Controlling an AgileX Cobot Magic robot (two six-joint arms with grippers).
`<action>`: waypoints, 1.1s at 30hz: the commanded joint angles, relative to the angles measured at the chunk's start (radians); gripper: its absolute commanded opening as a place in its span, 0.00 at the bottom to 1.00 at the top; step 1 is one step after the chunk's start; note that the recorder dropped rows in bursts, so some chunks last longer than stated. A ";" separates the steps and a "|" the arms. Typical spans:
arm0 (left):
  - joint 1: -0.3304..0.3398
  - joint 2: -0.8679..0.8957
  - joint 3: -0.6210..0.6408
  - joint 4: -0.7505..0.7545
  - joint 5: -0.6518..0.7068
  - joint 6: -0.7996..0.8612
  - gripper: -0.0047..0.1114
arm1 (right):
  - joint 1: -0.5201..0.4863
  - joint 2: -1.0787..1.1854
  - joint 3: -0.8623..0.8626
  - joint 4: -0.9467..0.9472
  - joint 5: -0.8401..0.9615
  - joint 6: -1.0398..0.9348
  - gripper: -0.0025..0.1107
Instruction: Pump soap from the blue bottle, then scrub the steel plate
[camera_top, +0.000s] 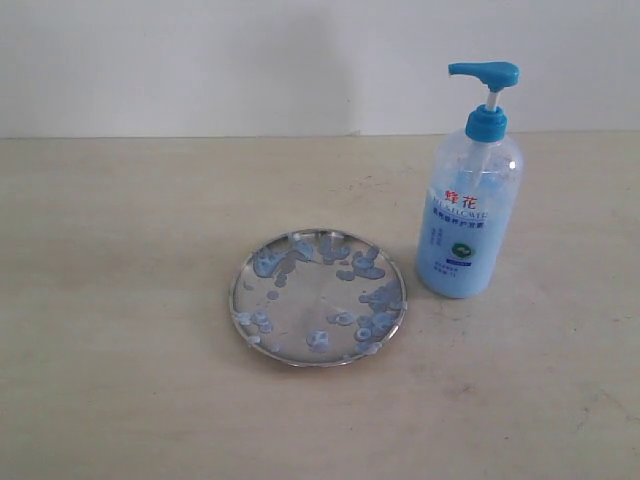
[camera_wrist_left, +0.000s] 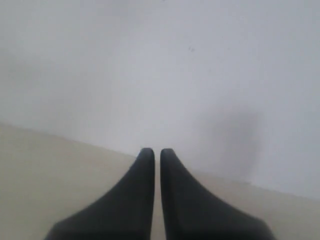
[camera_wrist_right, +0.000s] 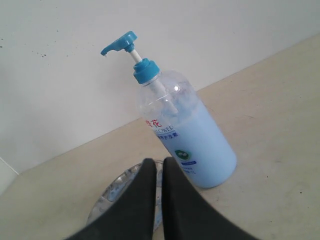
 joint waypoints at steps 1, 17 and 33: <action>-0.005 -0.003 0.004 -0.016 -0.100 0.067 0.08 | -0.001 -0.005 -0.001 -0.005 -0.004 -0.003 0.02; -0.002 -0.003 0.004 -0.612 0.358 0.906 0.08 | -0.001 -0.005 -0.001 -0.005 -0.004 -0.003 0.02; -0.002 -0.003 0.004 -0.609 0.306 0.906 0.08 | -0.001 -0.005 -0.001 -0.005 -0.004 -0.003 0.02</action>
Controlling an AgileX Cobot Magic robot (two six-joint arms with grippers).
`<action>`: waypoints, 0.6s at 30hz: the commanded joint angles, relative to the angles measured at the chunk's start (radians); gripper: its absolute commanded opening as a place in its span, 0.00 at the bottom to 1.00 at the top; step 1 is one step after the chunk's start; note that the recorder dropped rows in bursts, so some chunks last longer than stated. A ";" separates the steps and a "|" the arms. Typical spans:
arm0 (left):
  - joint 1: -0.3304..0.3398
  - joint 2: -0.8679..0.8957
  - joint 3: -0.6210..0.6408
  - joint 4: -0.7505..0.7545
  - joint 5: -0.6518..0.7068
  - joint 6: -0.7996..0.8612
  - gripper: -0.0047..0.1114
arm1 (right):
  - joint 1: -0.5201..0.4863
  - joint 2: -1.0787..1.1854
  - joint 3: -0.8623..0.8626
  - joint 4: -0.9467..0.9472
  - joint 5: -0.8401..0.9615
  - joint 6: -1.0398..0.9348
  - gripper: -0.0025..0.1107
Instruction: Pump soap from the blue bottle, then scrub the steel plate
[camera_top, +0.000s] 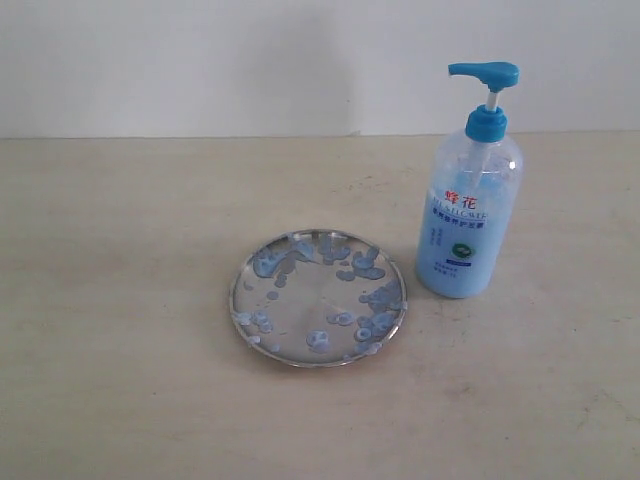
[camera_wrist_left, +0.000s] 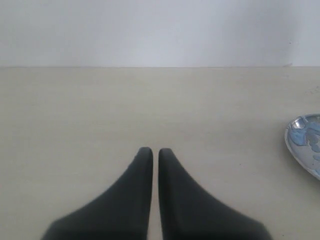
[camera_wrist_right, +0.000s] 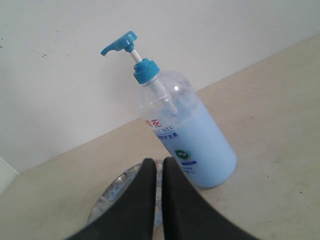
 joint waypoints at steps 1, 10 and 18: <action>-0.002 -0.003 0.002 -0.007 -0.017 0.004 0.08 | -0.001 -0.005 -0.001 -0.005 -0.004 -0.003 0.02; -0.002 -0.003 0.002 -0.007 -0.017 0.004 0.08 | -0.068 -0.005 -0.001 -0.056 -0.083 -0.040 0.02; -0.002 -0.003 0.002 -0.005 -0.017 0.004 0.08 | -0.172 -0.005 -0.001 -0.188 -0.072 -0.541 0.02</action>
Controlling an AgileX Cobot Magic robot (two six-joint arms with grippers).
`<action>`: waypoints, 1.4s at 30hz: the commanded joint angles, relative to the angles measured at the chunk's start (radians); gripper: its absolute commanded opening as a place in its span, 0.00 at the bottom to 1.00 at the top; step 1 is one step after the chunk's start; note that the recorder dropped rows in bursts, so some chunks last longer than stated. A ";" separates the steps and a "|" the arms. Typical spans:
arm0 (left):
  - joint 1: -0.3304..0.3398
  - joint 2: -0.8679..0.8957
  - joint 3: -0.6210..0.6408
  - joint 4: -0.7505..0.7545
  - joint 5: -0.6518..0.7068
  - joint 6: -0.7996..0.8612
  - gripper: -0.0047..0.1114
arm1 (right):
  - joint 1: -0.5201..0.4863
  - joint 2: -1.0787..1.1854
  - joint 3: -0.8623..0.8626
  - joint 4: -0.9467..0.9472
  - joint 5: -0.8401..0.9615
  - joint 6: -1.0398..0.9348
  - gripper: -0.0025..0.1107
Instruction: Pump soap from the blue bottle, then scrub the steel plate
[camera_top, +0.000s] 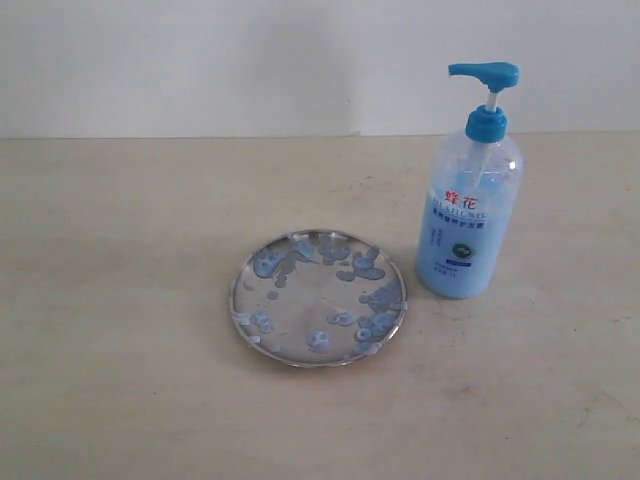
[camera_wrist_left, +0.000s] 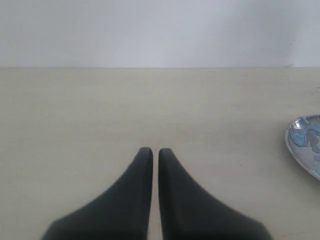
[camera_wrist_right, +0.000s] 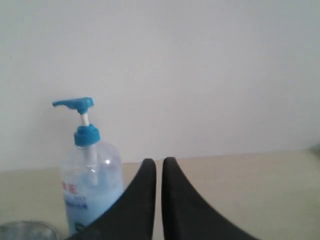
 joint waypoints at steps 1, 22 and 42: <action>-0.002 -0.003 0.002 -0.005 -0.016 0.004 0.08 | -0.011 -0.005 -0.001 -0.045 0.232 -0.201 0.02; -0.002 -0.003 0.002 -0.004 -0.016 0.004 0.08 | -0.011 -0.005 -0.001 -0.094 0.409 -0.026 0.02; -0.002 -0.003 0.002 -0.004 -0.016 0.004 0.08 | -0.011 -0.005 -0.001 -0.065 0.409 -0.040 0.02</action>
